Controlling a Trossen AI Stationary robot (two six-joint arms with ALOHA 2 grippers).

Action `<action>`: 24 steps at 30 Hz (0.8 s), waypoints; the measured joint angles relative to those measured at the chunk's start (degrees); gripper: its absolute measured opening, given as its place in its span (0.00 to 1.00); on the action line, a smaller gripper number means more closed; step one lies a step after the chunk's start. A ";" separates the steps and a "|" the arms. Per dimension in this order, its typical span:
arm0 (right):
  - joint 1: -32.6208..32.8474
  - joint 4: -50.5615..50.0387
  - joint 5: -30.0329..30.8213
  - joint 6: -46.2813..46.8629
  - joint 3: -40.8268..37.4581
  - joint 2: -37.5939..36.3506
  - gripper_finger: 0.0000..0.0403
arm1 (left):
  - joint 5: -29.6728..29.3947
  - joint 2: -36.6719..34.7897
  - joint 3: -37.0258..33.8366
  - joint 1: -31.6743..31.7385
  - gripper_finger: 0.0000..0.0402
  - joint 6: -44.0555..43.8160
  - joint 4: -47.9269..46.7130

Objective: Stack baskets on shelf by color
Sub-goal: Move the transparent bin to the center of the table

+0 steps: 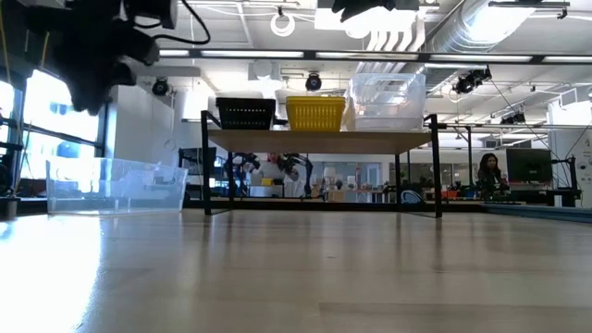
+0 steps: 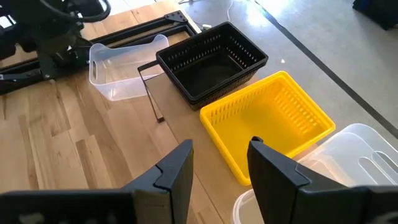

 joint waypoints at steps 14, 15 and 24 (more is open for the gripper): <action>0.00 0.02 0.02 0.00 0.00 0.00 0.34 | -7.65 -3.88 -10.35 -3.11 0.36 -2.91 1.48; 0.00 0.02 0.02 0.00 0.00 0.00 0.34 | -7.68 -3.88 -10.35 -3.11 0.36 -2.93 1.47; 0.00 0.02 0.02 0.39 0.00 0.00 0.34 | -6.27 -2.41 -10.35 -3.13 0.36 -1.95 7.11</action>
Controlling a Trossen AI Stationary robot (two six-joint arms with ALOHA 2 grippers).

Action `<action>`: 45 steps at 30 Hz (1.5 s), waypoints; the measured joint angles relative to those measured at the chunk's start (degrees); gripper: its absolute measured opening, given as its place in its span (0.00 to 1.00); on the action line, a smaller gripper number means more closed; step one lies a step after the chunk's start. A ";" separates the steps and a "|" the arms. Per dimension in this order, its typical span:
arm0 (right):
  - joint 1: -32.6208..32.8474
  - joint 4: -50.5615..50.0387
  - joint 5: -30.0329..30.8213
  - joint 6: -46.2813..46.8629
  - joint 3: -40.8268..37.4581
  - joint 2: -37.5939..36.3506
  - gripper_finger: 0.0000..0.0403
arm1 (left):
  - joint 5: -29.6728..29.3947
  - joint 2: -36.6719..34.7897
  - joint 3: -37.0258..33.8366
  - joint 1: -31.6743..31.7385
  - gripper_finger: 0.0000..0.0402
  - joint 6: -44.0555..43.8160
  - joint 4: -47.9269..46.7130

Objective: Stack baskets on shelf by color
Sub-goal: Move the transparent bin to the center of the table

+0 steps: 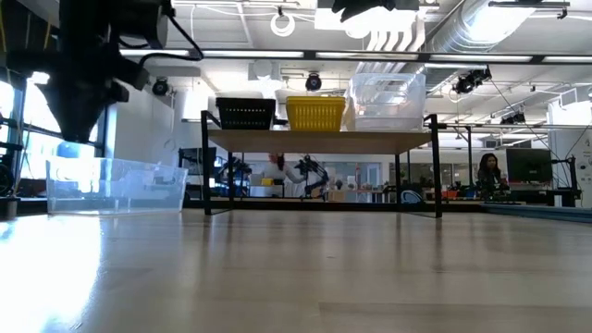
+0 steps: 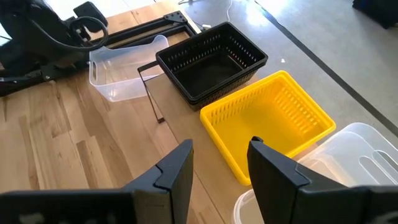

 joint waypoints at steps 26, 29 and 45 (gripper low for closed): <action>0.00 0.02 -1.52 0.09 0.00 0.00 0.34 | 1.74 14.84 0.01 0.04 0.27 8.14 6.58; 0.00 0.02 -1.57 0.09 0.00 0.00 0.34 | 2.70 14.75 -0.11 0.04 0.20 9.41 6.93; 0.00 0.02 -1.55 0.09 0.00 0.00 0.34 | 5.58 14.26 3.15 0.00 0.01 6.23 3.65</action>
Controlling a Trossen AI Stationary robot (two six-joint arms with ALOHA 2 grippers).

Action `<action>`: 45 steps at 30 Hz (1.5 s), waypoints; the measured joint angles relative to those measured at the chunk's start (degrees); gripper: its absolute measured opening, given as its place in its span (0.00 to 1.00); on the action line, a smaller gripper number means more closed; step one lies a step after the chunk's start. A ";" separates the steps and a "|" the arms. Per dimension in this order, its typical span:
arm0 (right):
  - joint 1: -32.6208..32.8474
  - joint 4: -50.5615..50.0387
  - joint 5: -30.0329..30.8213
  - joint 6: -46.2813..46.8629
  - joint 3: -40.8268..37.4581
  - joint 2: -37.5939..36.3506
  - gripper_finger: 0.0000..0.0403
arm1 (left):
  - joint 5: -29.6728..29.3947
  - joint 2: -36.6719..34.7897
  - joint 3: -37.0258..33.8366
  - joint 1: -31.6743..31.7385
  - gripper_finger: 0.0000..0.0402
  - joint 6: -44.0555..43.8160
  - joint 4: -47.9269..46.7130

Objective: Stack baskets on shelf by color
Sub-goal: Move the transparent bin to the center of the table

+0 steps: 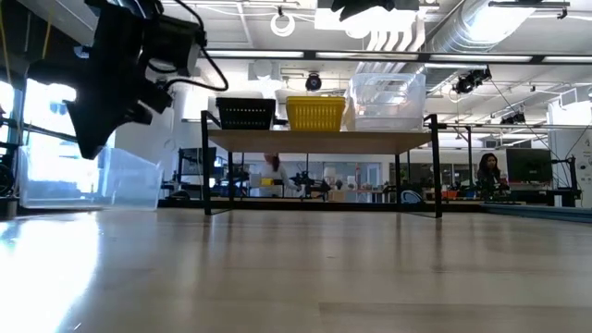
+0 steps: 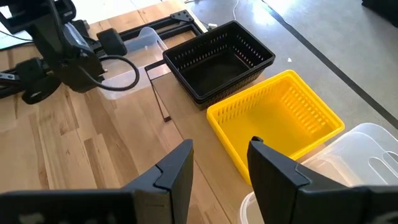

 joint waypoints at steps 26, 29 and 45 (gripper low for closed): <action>0.46 0.00 -5.68 12.07 0.00 0.00 0.34 | 5.09 -0.02 28.38 -24.74 0.00 -22.02 -11.60; 1.84 0.02 -5.77 17.06 0.00 0.00 0.34 | 3.33 -0.02 29.80 -29.25 0.00 -23.93 -11.46; 15.64 1.56 1.97 37.91 -3.32 0.09 0.34 | -9.49 2.33 30.27 -42.17 0.00 -25.79 -10.92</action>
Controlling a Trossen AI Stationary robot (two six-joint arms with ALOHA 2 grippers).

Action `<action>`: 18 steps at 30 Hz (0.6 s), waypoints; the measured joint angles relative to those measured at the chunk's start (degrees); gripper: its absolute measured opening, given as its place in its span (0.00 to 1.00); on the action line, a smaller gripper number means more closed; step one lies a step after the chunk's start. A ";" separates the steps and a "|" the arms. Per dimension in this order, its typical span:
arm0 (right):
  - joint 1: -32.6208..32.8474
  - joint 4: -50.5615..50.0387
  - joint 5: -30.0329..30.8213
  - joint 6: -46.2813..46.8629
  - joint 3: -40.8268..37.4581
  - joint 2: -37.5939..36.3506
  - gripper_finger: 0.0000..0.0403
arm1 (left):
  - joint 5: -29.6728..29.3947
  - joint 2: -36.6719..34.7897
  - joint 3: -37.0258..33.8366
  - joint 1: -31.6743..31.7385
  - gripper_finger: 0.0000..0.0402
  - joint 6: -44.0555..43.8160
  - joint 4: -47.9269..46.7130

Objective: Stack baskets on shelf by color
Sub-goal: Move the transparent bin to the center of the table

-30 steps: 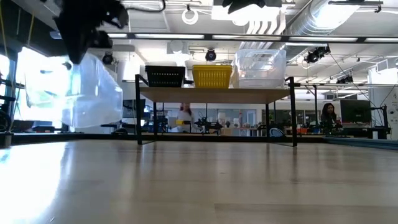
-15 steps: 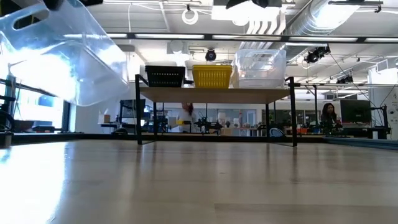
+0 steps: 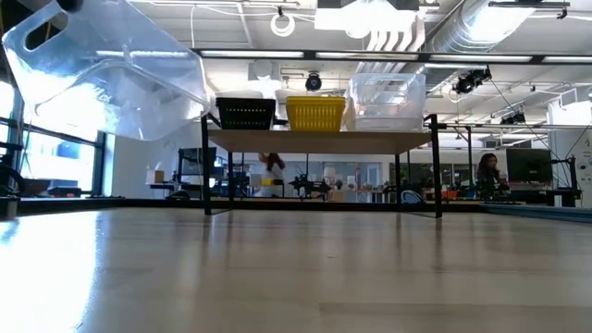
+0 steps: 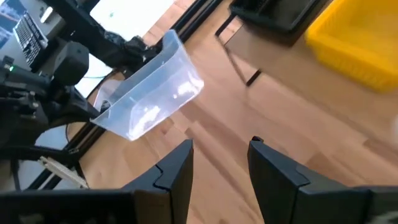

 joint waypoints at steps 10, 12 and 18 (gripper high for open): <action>7.69 7.59 3.08 10.62 -8.58 0.07 0.34 | -1.68 6.82 0.00 -6.81 0.00 -2.48 -0.18; 8.72 10.88 3.05 13.62 -10.80 -0.11 0.34 | -3.07 8.52 0.00 -7.81 0.00 -3.02 -0.38; 10.31 22.04 3.09 19.44 -18.54 -0.02 0.34 | -6.20 13.83 0.00 -8.98 0.00 -4.48 -0.94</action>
